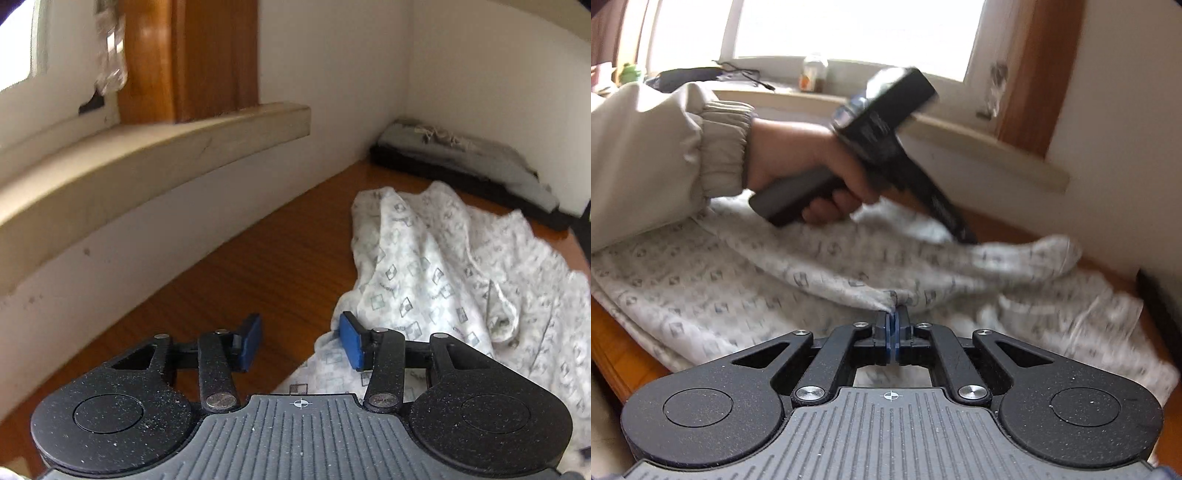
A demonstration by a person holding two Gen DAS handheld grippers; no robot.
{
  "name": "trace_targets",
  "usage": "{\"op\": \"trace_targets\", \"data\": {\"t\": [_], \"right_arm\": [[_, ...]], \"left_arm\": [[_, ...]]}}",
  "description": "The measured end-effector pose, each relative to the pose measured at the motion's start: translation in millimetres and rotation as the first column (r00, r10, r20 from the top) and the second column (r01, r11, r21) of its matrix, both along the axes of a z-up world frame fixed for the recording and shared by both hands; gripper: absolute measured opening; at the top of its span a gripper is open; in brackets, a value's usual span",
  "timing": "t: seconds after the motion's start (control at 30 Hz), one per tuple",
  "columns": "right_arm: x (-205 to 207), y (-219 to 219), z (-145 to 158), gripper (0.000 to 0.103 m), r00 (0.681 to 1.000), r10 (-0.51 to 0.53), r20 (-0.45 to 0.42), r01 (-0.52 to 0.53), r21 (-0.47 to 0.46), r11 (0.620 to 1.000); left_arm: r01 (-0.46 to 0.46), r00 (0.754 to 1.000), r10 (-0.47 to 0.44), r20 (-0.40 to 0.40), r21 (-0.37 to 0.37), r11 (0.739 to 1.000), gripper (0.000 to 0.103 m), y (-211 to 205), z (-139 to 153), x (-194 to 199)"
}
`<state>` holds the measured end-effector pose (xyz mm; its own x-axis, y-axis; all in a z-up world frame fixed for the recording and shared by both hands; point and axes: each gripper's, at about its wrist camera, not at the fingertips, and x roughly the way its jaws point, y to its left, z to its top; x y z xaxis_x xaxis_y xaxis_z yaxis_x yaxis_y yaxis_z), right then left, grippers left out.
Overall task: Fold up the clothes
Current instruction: 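Pinch the garment fabric with the right gripper and lift it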
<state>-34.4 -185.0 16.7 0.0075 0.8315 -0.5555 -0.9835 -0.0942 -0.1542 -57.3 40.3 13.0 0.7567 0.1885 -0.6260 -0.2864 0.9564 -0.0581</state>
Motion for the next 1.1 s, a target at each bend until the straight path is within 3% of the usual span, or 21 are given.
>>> {"op": "trace_targets", "data": {"t": [0.03, 0.1, 0.17, 0.3, 0.43, 0.67, 0.7, 0.77, 0.83, 0.87, 0.9, 0.97, 1.03, 1.1], "right_arm": [[4, 0, 0, 0.010, 1.000, -0.002, -0.018, 0.002, -0.002, 1.000], [13, -5, 6, 0.026, 0.999, -0.004, -0.050, 0.005, 0.017, 1.000], [30, -7, 14, 0.035, 0.994, -0.027, -0.102, 0.031, 0.040, 0.999], [64, 4, 23, 0.038, 0.984, -0.124, -0.125, 0.132, 0.057, 0.990], [102, 44, 25, 0.041, 0.961, -0.227, -0.157, 0.237, 0.048, 0.970], [155, 128, 8, 0.060, 0.904, -0.350, -0.244, 0.348, -0.054, 0.936], [159, 135, 6, 0.060, 0.896, -0.363, -0.256, 0.358, -0.068, 0.931], [167, 145, 2, 0.060, 0.883, -0.382, -0.273, 0.373, -0.086, 0.924], [174, 148, 1, 0.054, 0.871, -0.390, -0.298, 0.379, -0.096, 0.920], [177, 147, 1, 0.023, 0.865, -0.385, -0.321, 0.375, -0.097, 0.922], [181, 145, 2, 0.009, 0.860, -0.380, -0.341, 0.375, -0.085, 0.923], [186, 138, 10, 0.008, 0.848, -0.381, -0.369, 0.408, -0.006, 0.913], [188, 140, 9, 0.009, 0.826, -0.398, -0.399, 0.430, -0.011, 0.903], [184, 147, 3, 0.025, 0.828, -0.433, -0.357, 0.448, -0.047, 0.893]], "left_arm": [[-0.015, 1.000, 0.015, 0.011, -0.010, 1.000, 0.050, 3, 1, -3], [-0.045, 0.998, 0.047, 0.037, -0.039, 0.998, 0.050, 9, 4, -13], [-0.053, 0.997, 0.056, 0.044, -0.061, 0.997, 0.050, 13, 7, -19], [-0.055, 0.997, 0.059, 0.040, -0.102, 0.993, 0.049, 21, 7, -34], [-0.026, 0.999, 0.033, 0.040, -0.146, 0.989, 0.048, 27, 7, -42], [0.060, 0.998, -0.057, 0.027, -0.156, 0.986, 0.045, 24, 5, -51], [0.058, 0.998, -0.054, 0.028, -0.158, 0.986, 0.041, 24, 5, -52], [0.053, 0.998, -0.048, 0.030, -0.163, 0.985, 0.013, 25, 4, -52], [0.034, 0.999, -0.027, 0.044, -0.162, 0.986, 0.004, 29, 4, -54], [0.024, 0.999, -0.016, 0.051, -0.162, 0.987, 0.003, 30, 4, -56], [0.014, 0.998, -0.005, 0.058, -0.162, 0.987, 0.003, 32, 4, -57], [-0.024, 0.996, 0.038, 0.084, -0.162, 0.987, 0.001, 36, 8, -61], [-0.046, 0.994, 0.062, 0.088, -0.169, 0.985, 0.002, 40, 8, -63], [-0.062, 0.995, 0.076, 0.070, -0.181, 0.982, 0.003, 43, 5, -62]]}}
